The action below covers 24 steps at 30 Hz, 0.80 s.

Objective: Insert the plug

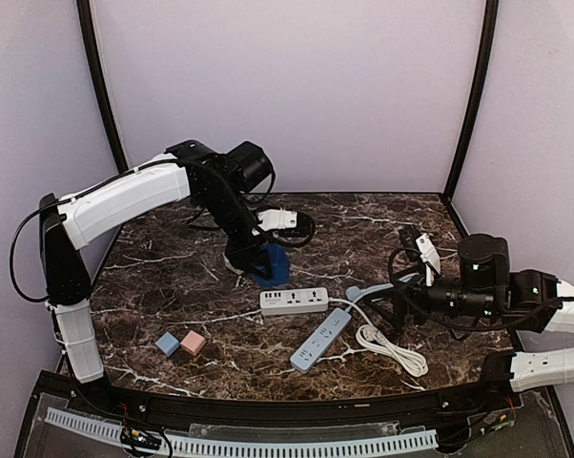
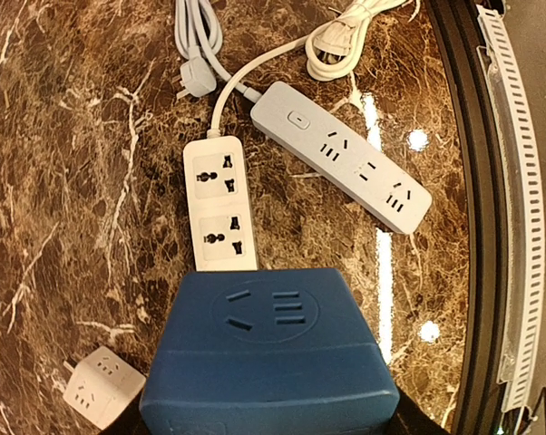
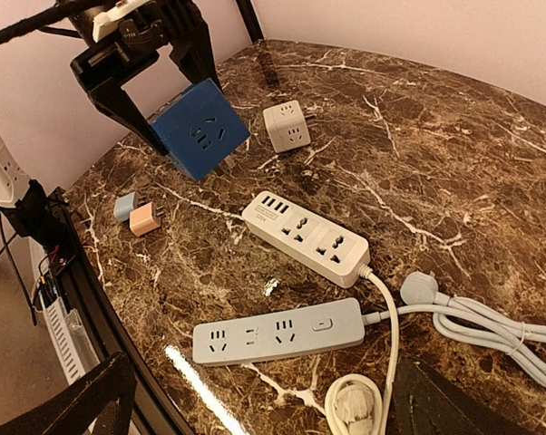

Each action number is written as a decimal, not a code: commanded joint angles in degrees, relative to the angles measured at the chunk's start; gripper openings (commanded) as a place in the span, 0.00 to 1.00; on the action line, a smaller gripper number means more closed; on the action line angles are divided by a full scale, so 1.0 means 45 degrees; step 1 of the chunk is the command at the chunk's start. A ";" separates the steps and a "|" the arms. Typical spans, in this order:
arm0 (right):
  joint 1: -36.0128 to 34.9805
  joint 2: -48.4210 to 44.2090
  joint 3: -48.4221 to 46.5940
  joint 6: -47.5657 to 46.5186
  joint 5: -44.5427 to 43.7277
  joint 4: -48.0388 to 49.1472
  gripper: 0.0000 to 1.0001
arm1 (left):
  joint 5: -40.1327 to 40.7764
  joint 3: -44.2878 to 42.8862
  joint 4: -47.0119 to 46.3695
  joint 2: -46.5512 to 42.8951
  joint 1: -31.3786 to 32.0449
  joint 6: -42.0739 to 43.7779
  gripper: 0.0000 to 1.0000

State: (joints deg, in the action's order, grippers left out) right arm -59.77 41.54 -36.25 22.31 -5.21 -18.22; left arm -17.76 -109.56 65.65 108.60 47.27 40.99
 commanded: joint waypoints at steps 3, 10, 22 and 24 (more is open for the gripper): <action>-0.0131 0.0041 -0.0234 0.0536 -0.0434 -0.0946 0.99 | -0.0289 0.0775 -0.0852 0.0222 0.0273 0.2948 0.01; -0.0130 0.0162 -0.0798 0.0970 -0.0838 -0.1756 0.98 | 0.0510 0.0310 -0.1096 0.1318 0.0360 0.3067 0.01; -0.0120 0.0360 -0.1180 0.1386 -0.0700 -0.2115 0.99 | 0.1176 -0.1420 -0.1616 0.3564 0.0369 0.0440 0.01; -0.0135 0.0328 -0.1217 0.1343 -0.0716 -0.2152 0.99 | 0.1251 -0.1919 -0.1451 0.3995 0.0388 0.0214 0.01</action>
State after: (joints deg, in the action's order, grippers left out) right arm -59.77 43.22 -39.81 27.75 -7.77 -27.24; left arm -12.82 -113.40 58.30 125.47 48.86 46.04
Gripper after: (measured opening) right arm 0.986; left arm 0.598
